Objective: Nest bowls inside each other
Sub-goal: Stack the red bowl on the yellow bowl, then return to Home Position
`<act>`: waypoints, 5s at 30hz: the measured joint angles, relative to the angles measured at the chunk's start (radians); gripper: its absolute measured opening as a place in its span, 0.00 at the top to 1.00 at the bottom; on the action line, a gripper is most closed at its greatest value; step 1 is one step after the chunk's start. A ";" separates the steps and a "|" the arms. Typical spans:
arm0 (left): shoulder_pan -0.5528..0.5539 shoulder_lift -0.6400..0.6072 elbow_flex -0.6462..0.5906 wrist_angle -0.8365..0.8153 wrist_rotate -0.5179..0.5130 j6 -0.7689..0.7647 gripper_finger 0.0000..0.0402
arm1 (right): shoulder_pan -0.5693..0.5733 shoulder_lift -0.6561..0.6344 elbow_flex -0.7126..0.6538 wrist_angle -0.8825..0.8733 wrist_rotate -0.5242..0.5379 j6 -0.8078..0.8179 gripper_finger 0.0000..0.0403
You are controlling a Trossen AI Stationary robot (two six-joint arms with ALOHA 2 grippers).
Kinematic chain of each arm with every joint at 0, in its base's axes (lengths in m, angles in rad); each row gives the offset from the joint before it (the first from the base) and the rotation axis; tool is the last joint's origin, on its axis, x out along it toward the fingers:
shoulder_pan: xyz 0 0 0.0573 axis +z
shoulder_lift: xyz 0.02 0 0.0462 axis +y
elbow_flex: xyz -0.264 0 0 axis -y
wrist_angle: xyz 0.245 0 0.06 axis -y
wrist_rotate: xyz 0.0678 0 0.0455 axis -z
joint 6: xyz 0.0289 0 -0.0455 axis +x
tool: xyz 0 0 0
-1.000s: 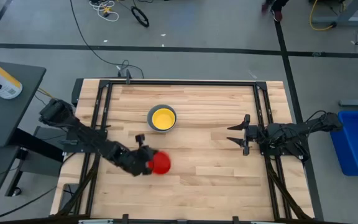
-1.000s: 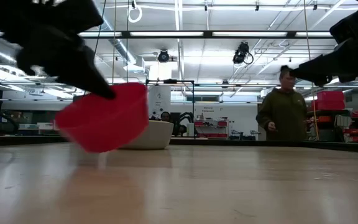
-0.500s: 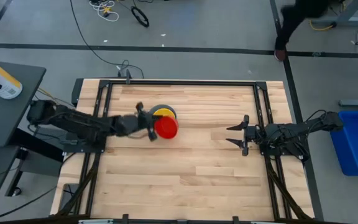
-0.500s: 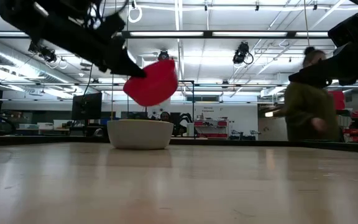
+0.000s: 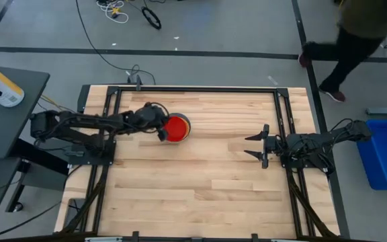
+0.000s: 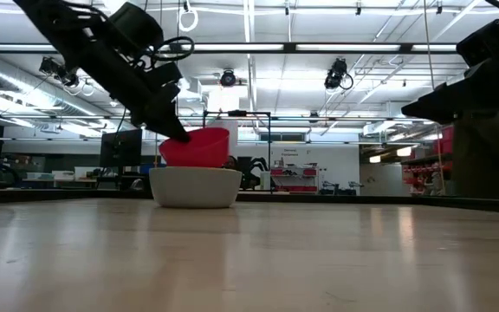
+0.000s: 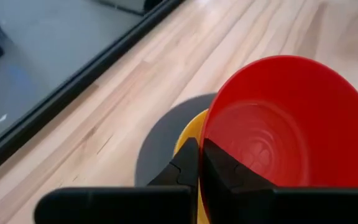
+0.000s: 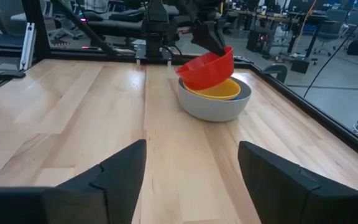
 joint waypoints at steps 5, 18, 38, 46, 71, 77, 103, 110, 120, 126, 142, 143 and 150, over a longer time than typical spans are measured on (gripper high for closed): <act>0.028 0.000 0.116 -0.225 0.028 -0.006 0.99 | 0.000 0.000 0.000 0.000 0.001 0.015 0.33; 0.118 0.207 0.381 -0.530 0.196 0.051 0.99 | 0.000 0.000 0.000 0.000 0.001 0.033 0.35; 0.117 0.427 0.527 -0.551 0.329 0.038 0.99 | 0.000 0.000 0.000 0.000 -0.008 0.071 0.45; 0.117 0.427 0.513 -0.502 0.312 0.020 0.82 | 0.000 0.000 0.000 0.000 -0.009 0.095 0.48; 0.114 0.225 0.476 -0.329 0.209 0.014 0.36 | 0.000 0.001 0.000 -0.001 -0.011 0.112 0.45; 0.085 0.265 0.391 -0.170 0.166 0.001 0.87 | 0.000 0.001 0.000 -0.002 -0.032 0.112 0.43; 0.066 0.353 0.193 0.220 0.051 -0.117 1.00 | 0.000 0.001 0.000 -0.005 -0.064 0.112 0.33; -0.056 0.041 0.117 0.001 -0.120 -0.085 1.00 | 0.000 0.001 0.000 -0.009 -0.113 0.122 0.31; -0.621 -0.555 -0.133 -0.216 -0.213 -0.220 1.00 | 0.000 0.001 0.000 -0.017 -0.173 0.123 0.36; -1.026 -0.694 -0.183 -0.289 -0.371 -0.279 1.00 | 0.000 0.002 0.000 -0.026 -0.247 0.149 0.40; -1.179 -0.498 -0.373 0.150 -0.524 -0.110 1.00 | 0.000 0.002 0.000 -0.024 -0.322 0.150 0.46; -1.136 -0.493 -0.373 0.171 -0.482 -0.089 1.00 | 0.000 0.002 0.000 -0.024 -0.322 0.149 0.47; -0.843 -0.490 -0.364 0.262 -0.179 0.003 1.00 | 0.000 0.002 0.000 -0.026 -0.322 0.158 0.48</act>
